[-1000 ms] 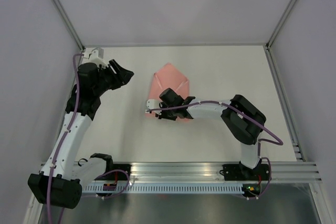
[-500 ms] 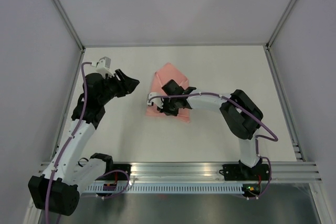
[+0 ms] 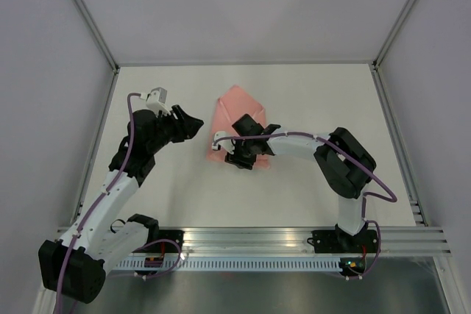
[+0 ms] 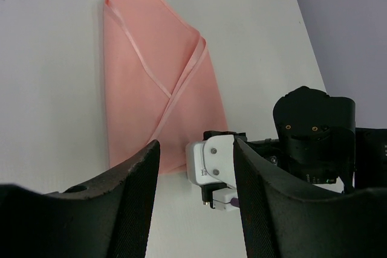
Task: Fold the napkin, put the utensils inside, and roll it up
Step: Roll the napkin with the utensil
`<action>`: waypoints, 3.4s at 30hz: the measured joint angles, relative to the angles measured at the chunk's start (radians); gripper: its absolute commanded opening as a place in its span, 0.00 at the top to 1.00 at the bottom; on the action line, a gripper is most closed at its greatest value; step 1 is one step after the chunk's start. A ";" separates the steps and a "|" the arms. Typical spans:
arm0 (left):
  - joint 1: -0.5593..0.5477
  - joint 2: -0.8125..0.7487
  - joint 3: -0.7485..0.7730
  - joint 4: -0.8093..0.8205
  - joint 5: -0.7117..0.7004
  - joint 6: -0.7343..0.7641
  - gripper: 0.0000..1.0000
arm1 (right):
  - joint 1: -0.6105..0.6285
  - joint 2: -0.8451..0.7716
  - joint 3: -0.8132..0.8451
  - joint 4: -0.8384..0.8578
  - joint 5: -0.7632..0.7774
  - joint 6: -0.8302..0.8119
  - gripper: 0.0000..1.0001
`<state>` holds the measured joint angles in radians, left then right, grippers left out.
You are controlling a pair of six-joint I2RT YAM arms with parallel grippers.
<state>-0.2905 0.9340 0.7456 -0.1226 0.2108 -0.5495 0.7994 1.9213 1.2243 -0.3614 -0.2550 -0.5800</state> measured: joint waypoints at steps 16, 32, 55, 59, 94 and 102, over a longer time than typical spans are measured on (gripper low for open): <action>-0.004 0.004 0.000 0.024 -0.001 0.000 0.43 | 0.022 -0.007 -0.003 0.025 0.077 -0.001 0.35; -0.004 0.024 0.000 0.029 0.000 0.001 0.43 | 0.023 0.032 0.042 0.061 0.121 -0.026 0.31; -0.016 -0.047 -0.072 0.064 -0.001 0.021 0.50 | -0.047 0.123 0.182 -0.111 -0.064 -0.058 0.77; -0.060 -0.079 -0.095 0.088 -0.024 0.050 0.55 | -0.075 0.138 0.210 -0.163 -0.117 -0.076 0.80; -0.740 0.235 -0.172 0.333 -0.529 0.713 0.78 | -0.237 0.323 0.415 -0.804 -0.450 -0.220 0.85; -0.740 0.397 -0.169 0.438 -0.416 0.875 0.73 | -0.243 0.346 0.401 -0.875 -0.456 -0.222 0.86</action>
<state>-1.0309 1.3315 0.5770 0.3157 -0.2050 0.3260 0.5560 2.2669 1.6253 -1.2366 -0.7109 -0.8021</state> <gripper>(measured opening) 0.269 0.196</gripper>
